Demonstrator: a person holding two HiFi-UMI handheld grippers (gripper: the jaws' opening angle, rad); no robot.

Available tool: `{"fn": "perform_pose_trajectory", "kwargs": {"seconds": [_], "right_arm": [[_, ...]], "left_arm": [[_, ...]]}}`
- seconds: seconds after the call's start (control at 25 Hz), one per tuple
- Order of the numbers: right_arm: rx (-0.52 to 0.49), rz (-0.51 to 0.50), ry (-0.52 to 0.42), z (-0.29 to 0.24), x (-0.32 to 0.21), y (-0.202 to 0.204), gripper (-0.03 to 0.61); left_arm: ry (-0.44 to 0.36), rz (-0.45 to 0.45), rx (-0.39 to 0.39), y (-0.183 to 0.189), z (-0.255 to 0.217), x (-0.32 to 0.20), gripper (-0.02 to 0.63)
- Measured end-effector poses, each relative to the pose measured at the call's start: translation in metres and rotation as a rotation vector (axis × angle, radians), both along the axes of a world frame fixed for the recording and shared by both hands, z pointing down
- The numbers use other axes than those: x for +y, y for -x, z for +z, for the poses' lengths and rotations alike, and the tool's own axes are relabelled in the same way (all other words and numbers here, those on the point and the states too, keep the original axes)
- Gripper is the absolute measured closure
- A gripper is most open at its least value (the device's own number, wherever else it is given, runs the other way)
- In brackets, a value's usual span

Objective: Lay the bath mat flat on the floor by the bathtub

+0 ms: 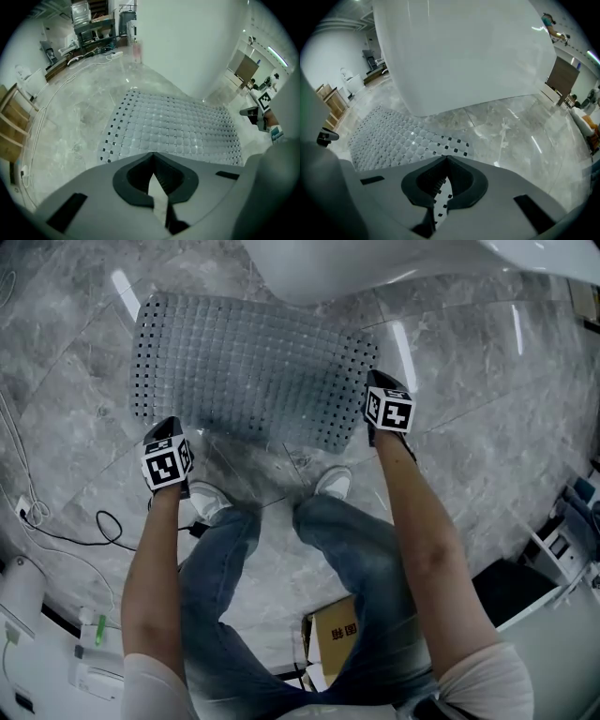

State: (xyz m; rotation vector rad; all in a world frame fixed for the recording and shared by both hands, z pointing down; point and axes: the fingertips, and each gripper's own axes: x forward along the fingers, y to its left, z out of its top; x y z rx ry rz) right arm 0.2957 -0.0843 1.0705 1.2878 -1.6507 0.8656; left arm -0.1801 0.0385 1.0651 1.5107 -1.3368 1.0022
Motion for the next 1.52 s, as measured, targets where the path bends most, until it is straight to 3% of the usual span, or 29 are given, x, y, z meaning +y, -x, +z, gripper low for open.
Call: {"fn": "perform_pose_trajectory", "kwargs": {"seconds": [0.2,0.4,0.76,1.12,1.52], "right_arm": [[-0.06,-0.001,0.016,-0.091,0.008,0.019,0.552],[-0.124,-0.032,-0.026,-0.188,0.001,0.055,0.552],[-0.224,-0.125,-0.151,-0.383,-0.003,0.118,0.552],[-0.357,-0.174,-0.267,-0.591,0.024,0.168,0.552],[-0.423,-0.252,-0.376,-0.77,0.045,0.21,0.552]], "left_arm": [[-0.042,-0.007,0.041,-0.006,-0.09,-0.011,0.598],[-0.083,0.007,0.044,-0.005,-0.177,-0.029,0.598],[-0.293,-0.023,0.077,-0.006,-0.373,-0.064,0.598],[-0.446,0.008,0.146,-0.024,-0.569,-0.051,0.598],[-0.569,0.031,0.232,-0.039,-0.744,-0.029,0.598]]}}
